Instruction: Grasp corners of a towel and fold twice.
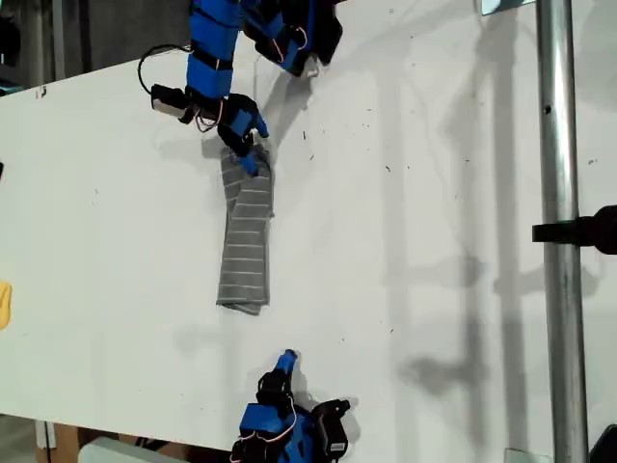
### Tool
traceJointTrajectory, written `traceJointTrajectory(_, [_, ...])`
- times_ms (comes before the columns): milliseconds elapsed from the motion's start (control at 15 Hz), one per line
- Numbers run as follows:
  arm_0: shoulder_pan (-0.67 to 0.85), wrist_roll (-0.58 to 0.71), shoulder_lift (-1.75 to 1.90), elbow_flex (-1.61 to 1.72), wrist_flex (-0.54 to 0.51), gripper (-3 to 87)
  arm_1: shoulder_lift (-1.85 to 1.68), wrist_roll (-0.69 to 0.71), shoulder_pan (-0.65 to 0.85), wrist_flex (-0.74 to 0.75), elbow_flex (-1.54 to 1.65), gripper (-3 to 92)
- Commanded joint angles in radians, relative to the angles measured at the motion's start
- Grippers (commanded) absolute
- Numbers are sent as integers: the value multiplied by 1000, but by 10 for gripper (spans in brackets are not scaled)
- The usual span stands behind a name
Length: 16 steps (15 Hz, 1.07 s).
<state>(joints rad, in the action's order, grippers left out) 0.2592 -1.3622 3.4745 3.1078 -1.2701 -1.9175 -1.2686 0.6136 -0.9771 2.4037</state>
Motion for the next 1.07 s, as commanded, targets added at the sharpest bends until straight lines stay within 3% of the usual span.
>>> traceJointTrajectory(0, [14, -15, 3, 9, 8, -16, 173, 14, 21, 69, -156, 382])
traceJointTrajectory(333, [14, -18, 3, 11, 5, -18, 495, 170, 51, 86, -508, 332])
traceJointTrajectory(467, [15, -21, 3, 11, 3, -19, 511, 247, 80, 137, -534, 218])
traceJointTrajectory(533, [15, -21, 3, 11, 3, -19, 508, 236, 100, 83, -543, -2])
traceJointTrajectory(600, [20, -20, 3, 11, 3, -20, 448, 241, 109, 35, -499, -2])
traceJointTrajectory(733, [18, -20, 3, 11, 3, -21, 213, 236, 77, -276, -419, -2])
traceJointTrajectory(867, [21, -21, 3, 11, 3, -23, -11, 187, -3, -704, -456, -2])
traceJointTrajectory(933, [18, -21, 3, 11, 2, -25, -46, 186, -26, -818, -505, -2])
traceJointTrajectory(1000, [14, -21, 3, 11, 0, -25, 5, 186, -51, -834, -574, -2])
